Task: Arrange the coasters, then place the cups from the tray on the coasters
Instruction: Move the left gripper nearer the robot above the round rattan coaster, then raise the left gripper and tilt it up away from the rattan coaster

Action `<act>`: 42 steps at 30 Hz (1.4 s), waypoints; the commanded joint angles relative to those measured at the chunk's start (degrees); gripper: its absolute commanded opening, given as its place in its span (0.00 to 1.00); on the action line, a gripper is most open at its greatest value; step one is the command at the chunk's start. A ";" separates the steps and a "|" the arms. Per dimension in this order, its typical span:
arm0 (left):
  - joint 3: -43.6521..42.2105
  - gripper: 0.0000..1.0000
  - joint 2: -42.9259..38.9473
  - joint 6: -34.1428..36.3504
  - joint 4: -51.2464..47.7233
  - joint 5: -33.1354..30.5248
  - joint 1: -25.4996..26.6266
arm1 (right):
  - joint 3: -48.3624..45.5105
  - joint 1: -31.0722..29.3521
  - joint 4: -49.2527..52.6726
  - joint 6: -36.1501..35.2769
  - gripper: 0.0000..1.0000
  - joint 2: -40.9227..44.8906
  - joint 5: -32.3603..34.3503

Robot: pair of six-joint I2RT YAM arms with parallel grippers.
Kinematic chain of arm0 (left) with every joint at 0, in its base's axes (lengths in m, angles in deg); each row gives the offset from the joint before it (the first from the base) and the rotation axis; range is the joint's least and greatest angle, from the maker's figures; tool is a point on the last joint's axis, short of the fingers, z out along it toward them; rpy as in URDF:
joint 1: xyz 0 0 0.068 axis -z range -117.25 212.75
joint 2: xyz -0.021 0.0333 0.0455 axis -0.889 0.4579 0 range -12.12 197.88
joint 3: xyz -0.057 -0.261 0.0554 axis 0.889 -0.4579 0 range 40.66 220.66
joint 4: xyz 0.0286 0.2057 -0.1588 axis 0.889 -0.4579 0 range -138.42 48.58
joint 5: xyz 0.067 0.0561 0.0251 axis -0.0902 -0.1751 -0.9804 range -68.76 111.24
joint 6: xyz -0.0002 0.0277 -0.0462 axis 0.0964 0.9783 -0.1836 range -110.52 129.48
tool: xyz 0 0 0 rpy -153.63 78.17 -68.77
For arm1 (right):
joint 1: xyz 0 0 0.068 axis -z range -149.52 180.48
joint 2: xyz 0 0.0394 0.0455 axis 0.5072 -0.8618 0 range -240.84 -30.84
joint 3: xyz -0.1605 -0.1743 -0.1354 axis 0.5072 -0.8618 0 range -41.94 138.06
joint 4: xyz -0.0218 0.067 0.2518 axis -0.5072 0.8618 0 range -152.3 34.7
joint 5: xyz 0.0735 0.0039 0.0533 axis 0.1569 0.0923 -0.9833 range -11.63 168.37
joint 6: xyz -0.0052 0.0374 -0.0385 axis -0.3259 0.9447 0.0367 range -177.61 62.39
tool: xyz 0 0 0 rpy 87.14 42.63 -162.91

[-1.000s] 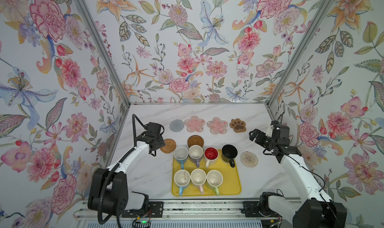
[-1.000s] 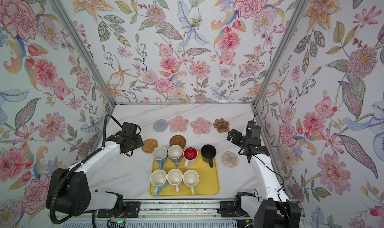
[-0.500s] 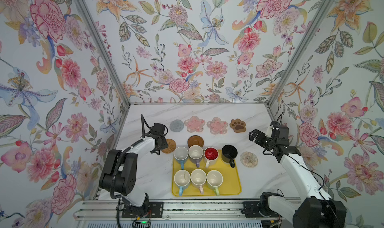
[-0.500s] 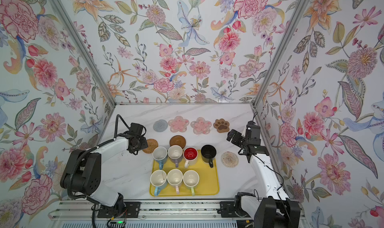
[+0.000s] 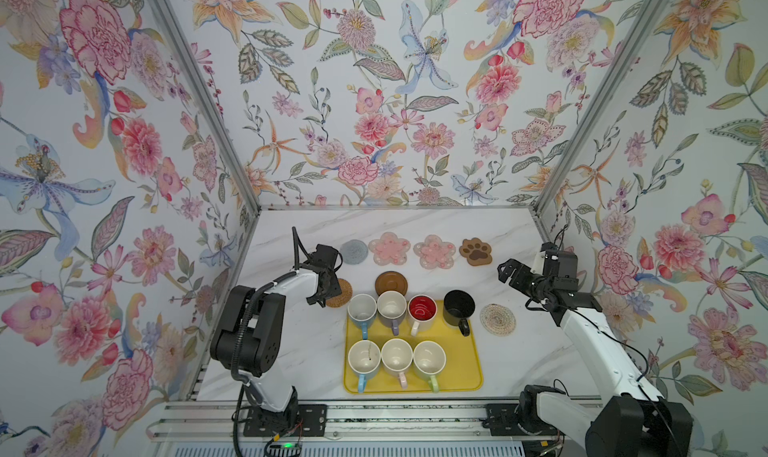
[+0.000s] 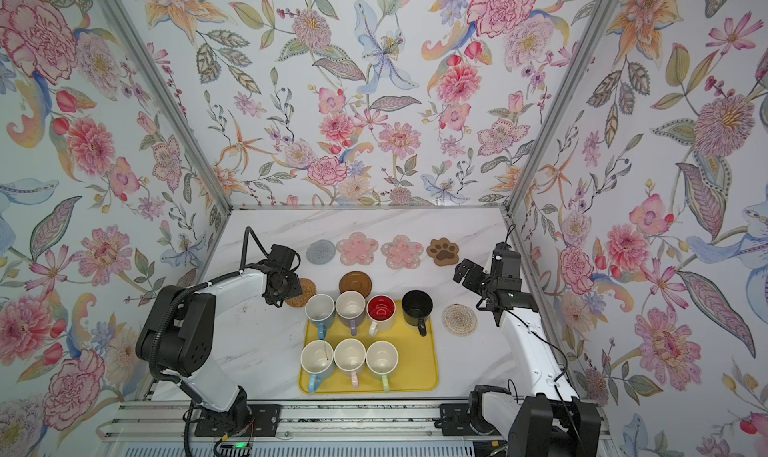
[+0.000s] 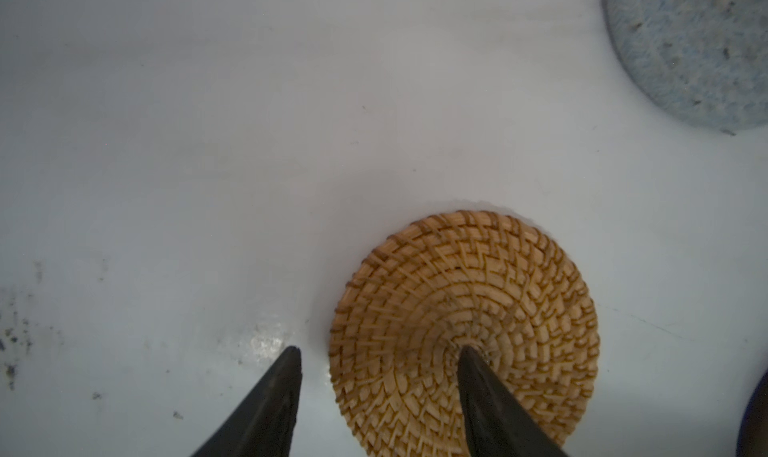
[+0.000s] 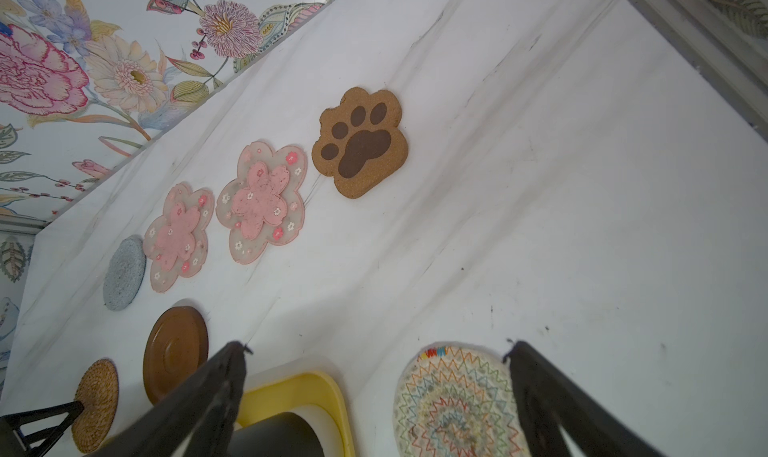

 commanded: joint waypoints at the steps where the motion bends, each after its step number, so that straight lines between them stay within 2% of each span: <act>1: 1.88 0.61 1.62 -0.12 -1.66 -0.88 1.06 | -0.98 0.45 -0.15 0.72 0.99 0.78 0.23; 14: 4.45 0.56 6.46 -0.03 -3.31 -1.57 2.06 | -1.68 0.45 -0.20 0.68 0.99 1.75 0.36; 42: 11.77 0.55 11.25 -0.91 -2.77 0.50 4.46 | -1.86 0.93 0.02 0.09 0.99 2.42 0.62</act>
